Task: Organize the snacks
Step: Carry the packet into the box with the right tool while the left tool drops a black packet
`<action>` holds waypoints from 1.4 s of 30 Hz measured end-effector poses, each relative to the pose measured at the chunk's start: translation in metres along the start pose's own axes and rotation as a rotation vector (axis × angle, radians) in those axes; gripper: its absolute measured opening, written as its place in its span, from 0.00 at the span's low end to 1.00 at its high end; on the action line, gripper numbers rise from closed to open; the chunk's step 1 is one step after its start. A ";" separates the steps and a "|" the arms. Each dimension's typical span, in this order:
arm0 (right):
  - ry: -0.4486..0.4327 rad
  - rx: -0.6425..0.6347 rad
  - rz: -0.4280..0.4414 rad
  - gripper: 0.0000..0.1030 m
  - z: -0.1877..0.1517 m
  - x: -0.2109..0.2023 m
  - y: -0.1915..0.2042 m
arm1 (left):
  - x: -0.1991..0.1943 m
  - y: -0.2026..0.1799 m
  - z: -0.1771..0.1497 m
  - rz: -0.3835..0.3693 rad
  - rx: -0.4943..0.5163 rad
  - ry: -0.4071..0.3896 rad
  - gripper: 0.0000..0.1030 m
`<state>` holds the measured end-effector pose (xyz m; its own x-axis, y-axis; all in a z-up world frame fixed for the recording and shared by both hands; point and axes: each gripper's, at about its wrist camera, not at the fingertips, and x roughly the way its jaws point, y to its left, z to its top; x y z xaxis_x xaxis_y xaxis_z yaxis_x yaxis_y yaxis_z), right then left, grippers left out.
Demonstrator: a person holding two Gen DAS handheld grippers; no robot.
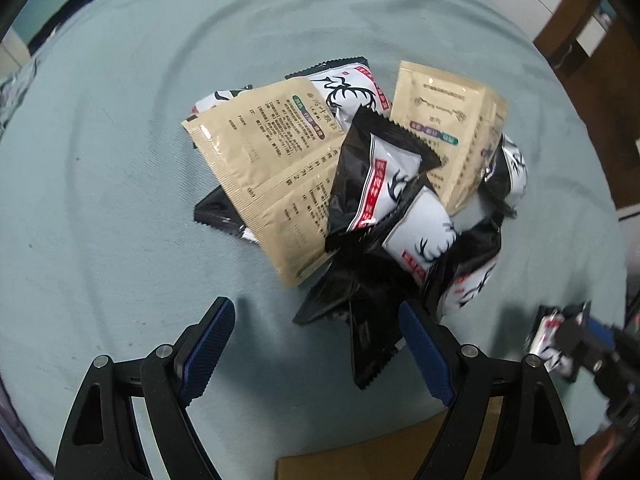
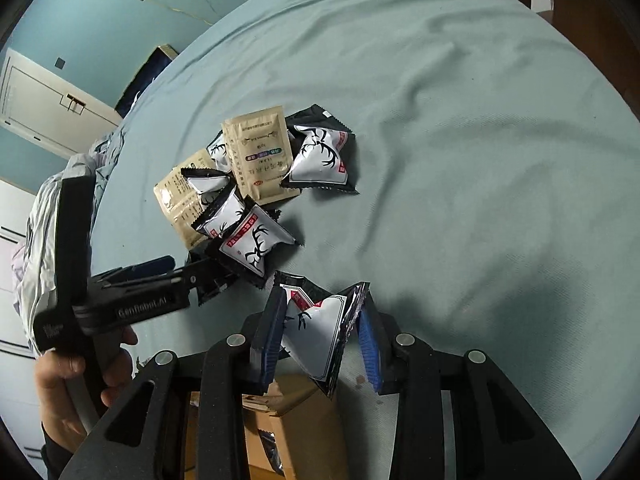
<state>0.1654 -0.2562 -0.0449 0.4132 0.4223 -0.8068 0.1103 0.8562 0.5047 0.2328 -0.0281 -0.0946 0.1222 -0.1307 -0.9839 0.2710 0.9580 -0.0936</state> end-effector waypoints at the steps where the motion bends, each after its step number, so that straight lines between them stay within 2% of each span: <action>1: -0.004 -0.002 -0.002 0.32 0.000 0.001 0.000 | 0.002 0.000 0.003 -0.012 -0.009 0.004 0.83; 5: -0.021 -0.016 -0.017 0.32 0.000 -0.002 0.003 | 0.011 0.004 0.016 -0.054 -0.044 0.038 0.81; 8: -0.030 -0.014 -0.025 0.32 -0.004 -0.005 0.003 | 0.017 0.006 0.020 -0.089 -0.057 0.056 0.54; 10: -0.033 -0.012 -0.030 0.32 -0.005 -0.005 0.002 | 0.017 0.004 0.020 -0.090 -0.054 0.050 0.42; 11: -0.034 -0.011 -0.033 0.32 -0.005 -0.005 0.001 | 0.016 0.002 0.019 -0.122 -0.050 0.053 0.28; 18: -0.063 -0.001 -0.020 0.32 -0.017 -0.017 0.000 | -0.002 -0.001 0.000 -0.098 -0.052 0.021 0.26; 21: -0.091 0.005 -0.016 0.32 -0.024 -0.030 -0.003 | -0.028 0.007 -0.016 -0.075 -0.072 -0.028 0.25; 25: -0.118 0.002 -0.023 0.32 -0.035 -0.050 -0.006 | -0.069 0.024 -0.043 -0.026 -0.094 -0.139 0.26; 29: -0.194 -0.018 -0.057 0.32 -0.054 -0.070 -0.009 | -0.093 0.021 -0.079 0.038 -0.068 -0.212 0.26; 31: -0.228 -0.026 -0.073 0.32 -0.067 -0.080 -0.010 | -0.104 0.020 -0.100 0.041 -0.044 -0.230 0.26; 35: -0.310 0.002 0.004 0.32 -0.093 -0.105 -0.015 | -0.130 0.028 -0.141 0.042 -0.029 -0.278 0.25; 39: -0.405 -0.056 0.045 0.32 -0.122 -0.131 -0.004 | -0.145 0.023 -0.168 0.030 -0.040 -0.335 0.25; 42: -0.417 -0.085 0.085 0.32 -0.141 -0.140 0.000 | -0.150 0.015 -0.185 0.001 -0.004 -0.352 0.25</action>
<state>-0.0201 -0.2735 0.0241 0.7497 0.3507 -0.5612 -0.0073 0.8524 0.5228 0.0421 0.0528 0.0232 0.4444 -0.2092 -0.8711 0.2673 0.9590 -0.0939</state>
